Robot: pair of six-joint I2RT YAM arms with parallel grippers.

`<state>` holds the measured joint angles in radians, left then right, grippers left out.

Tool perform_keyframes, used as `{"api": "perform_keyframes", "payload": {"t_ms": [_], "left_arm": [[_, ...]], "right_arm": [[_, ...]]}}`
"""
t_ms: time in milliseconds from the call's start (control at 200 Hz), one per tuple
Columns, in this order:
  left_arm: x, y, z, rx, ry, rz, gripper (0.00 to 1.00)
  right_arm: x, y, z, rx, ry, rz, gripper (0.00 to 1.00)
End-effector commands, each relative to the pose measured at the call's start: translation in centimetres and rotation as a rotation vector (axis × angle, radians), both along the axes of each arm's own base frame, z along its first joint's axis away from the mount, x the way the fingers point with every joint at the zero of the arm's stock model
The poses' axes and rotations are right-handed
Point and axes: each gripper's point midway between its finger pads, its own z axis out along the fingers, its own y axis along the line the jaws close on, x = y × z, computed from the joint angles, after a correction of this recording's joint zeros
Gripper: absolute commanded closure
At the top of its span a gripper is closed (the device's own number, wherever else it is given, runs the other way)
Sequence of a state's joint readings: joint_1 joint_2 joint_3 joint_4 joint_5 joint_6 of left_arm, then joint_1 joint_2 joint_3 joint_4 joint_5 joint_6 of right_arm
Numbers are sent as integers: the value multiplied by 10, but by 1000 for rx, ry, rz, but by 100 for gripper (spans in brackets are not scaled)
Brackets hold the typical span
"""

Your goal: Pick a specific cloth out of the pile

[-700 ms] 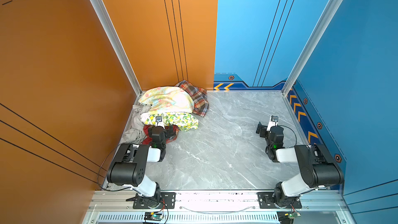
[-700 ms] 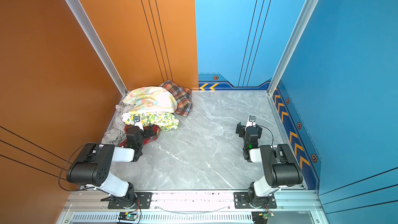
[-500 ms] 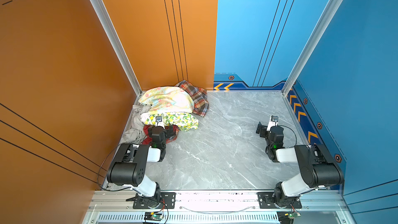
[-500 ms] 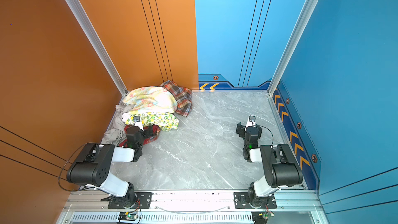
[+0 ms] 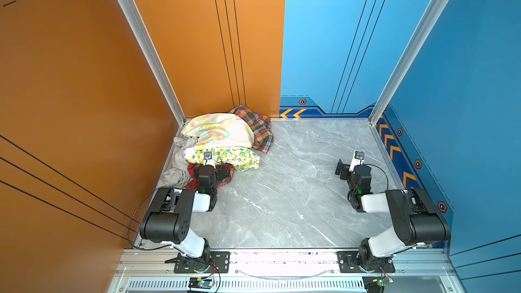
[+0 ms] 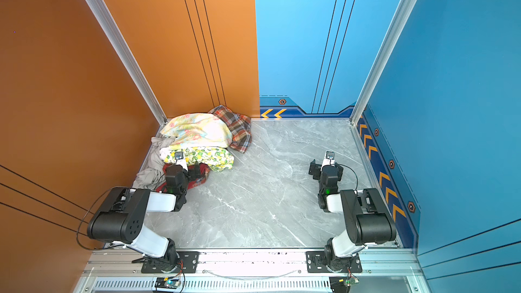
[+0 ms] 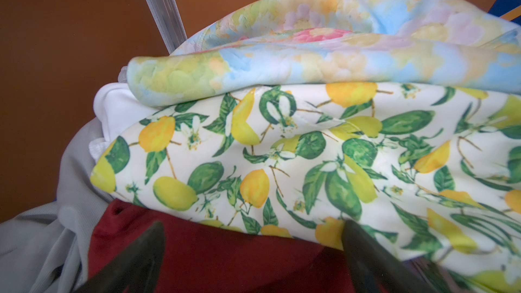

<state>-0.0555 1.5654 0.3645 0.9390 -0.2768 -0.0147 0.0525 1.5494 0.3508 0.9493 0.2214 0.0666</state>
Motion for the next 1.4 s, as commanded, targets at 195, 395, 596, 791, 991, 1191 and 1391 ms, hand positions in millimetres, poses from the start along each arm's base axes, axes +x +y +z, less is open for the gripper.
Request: {"api": "perform_keyframes", "payload": {"t_ms": [195, 395, 596, 791, 991, 1191, 1391], "left_arm": [[2, -1, 4, 7, -13, -7, 2], [2, -2, 5, 17, -15, 0, 2], [3, -1, 4, 17, -13, 2, 2], [2, 0, 4, 9, -15, 2, 2], [-5, -2, 6, 19, -39, 9, 2], [-8, -4, 11, 37, -47, 13, 2], [-13, -4, 25, 38, -70, 14, 2]], "right_arm": [[2, -2, 1, 0, 7, -8, 0], [2, -2, 0, 0, 8, -8, 0], [2, -2, 1, -3, 7, -10, 0], [1, 0, 3, -14, 3, -12, 0], [-4, 4, 9, -39, -22, -7, 0], [-12, 2, 20, -34, -65, -18, 0], [-15, 7, 26, -60, -66, -9, 0]]}}
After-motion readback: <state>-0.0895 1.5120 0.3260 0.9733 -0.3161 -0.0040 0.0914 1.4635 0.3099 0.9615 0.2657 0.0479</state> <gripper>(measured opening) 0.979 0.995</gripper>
